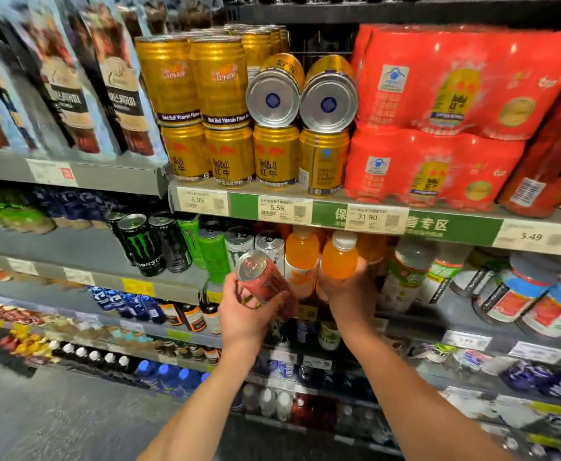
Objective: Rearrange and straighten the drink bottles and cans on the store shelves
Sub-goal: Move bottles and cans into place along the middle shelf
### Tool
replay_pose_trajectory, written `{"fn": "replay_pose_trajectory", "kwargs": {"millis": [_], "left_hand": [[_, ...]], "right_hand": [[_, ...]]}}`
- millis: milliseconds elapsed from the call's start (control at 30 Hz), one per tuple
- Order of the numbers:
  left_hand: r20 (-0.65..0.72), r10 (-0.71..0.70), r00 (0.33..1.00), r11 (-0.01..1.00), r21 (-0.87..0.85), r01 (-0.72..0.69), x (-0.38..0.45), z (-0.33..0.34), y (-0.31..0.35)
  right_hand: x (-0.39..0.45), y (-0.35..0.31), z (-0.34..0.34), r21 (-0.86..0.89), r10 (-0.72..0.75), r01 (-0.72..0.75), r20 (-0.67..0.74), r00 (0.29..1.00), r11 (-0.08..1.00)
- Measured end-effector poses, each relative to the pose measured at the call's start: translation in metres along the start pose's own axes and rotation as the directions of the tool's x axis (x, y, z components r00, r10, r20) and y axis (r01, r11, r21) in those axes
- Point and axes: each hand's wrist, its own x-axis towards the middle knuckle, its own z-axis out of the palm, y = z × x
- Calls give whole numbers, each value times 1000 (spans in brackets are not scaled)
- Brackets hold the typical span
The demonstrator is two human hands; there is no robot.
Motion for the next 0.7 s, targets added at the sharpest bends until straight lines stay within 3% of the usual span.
{"fn": "replay_pose_trajectory", "kwargs": {"millis": [333, 600, 700], "left_hand": [[-48, 26, 998, 993, 118, -20, -4, 2, -7], [-51, -48, 998, 995, 90, 52, 7, -17, -21], [-32, -26, 999, 992, 123, 29, 21, -33, -26]], "right_hand": [[1, 7, 5, -102, -131, 121, -103, 986, 987], [-2, 8, 10, -84, -67, 57, -121, 990, 995], [-12, 1, 15, -192, -106, 64, -221, 969, 979]]}}
